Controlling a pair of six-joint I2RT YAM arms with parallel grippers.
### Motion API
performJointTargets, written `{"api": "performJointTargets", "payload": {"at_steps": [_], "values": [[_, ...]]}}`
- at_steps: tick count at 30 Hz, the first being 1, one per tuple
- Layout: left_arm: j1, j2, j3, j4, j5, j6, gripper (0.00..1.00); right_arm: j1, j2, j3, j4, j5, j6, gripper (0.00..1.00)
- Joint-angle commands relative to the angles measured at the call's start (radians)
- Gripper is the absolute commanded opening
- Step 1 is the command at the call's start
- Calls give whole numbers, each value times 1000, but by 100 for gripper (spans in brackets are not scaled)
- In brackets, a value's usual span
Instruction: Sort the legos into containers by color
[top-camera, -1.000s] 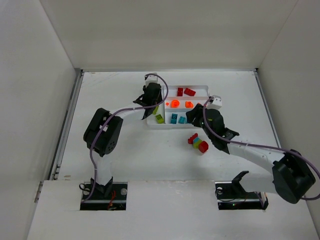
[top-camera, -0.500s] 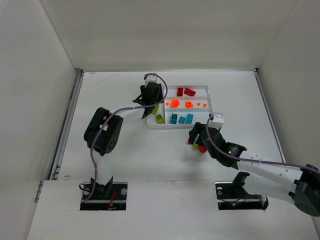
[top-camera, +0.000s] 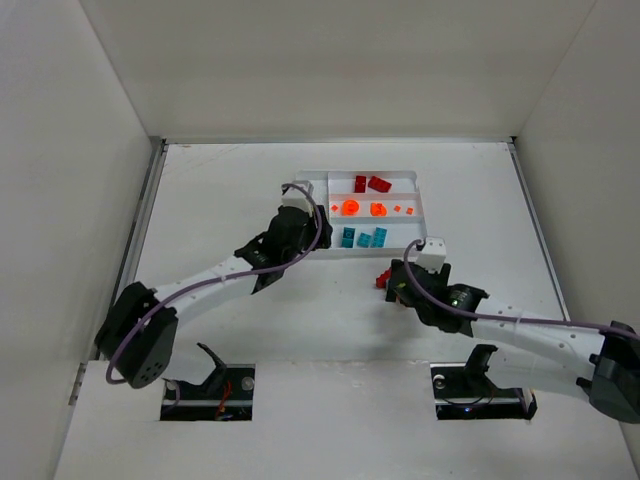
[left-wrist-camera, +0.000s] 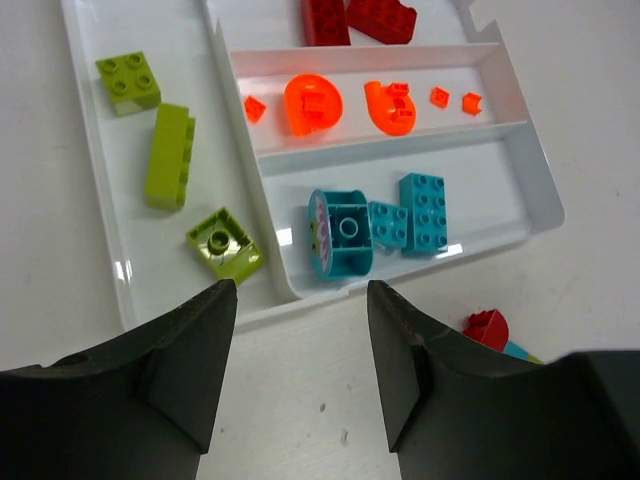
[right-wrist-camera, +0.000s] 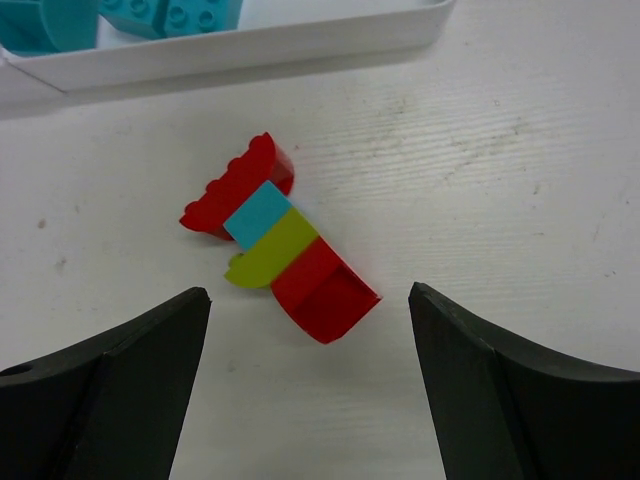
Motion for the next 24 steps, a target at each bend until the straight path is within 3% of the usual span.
{"api": "performJointTargets", "payload": {"at_steps": [1, 8, 13, 24], "values": [[12, -119, -86, -15, 27, -47, 52, -43, 54, 41, 13, -52, -52, 87], [11, -189, -167, -11, 40, -67, 51, -149, 117, 31, 138, -164, -156, 84], [20, -232, -198, -20, 77, -84, 51, -178, 112, -3, 236, -296, -192, 75], [51, -316, -235, -35, 119, -112, 51, -159, 131, -2, 222, -363, -170, 76]]}}
